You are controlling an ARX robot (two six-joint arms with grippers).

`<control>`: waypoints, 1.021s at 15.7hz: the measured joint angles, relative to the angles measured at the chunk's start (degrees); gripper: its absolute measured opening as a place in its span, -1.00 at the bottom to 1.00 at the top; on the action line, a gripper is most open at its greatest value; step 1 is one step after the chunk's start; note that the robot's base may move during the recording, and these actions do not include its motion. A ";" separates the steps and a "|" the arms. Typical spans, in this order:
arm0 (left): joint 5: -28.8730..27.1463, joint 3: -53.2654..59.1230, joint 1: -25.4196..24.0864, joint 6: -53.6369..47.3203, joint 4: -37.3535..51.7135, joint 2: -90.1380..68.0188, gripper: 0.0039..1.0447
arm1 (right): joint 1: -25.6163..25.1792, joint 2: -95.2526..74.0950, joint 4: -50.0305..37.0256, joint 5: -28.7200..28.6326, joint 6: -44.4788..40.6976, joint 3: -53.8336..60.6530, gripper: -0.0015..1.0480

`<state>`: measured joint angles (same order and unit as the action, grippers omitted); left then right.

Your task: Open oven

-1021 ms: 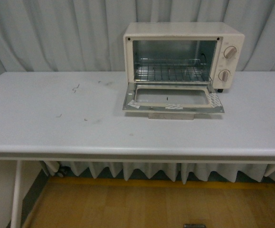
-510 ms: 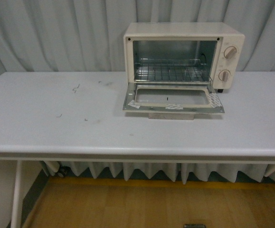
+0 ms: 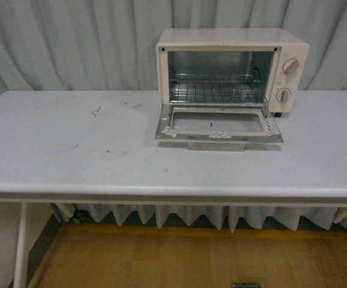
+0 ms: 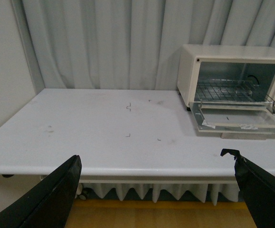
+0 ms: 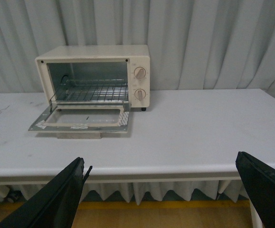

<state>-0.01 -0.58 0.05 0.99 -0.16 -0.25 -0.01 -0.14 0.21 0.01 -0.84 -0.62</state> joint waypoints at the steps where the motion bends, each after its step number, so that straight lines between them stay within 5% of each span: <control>1: 0.00 0.00 0.00 0.00 0.00 0.00 0.88 | 0.00 0.00 -0.02 0.00 0.00 0.00 0.87; 16: -0.02 0.00 0.00 -0.02 0.00 0.00 0.88 | 0.00 0.00 0.00 -0.04 0.00 0.00 0.87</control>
<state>-0.03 -0.58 0.05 0.97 -0.16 -0.25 -0.01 -0.14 0.21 -0.03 -0.84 -0.62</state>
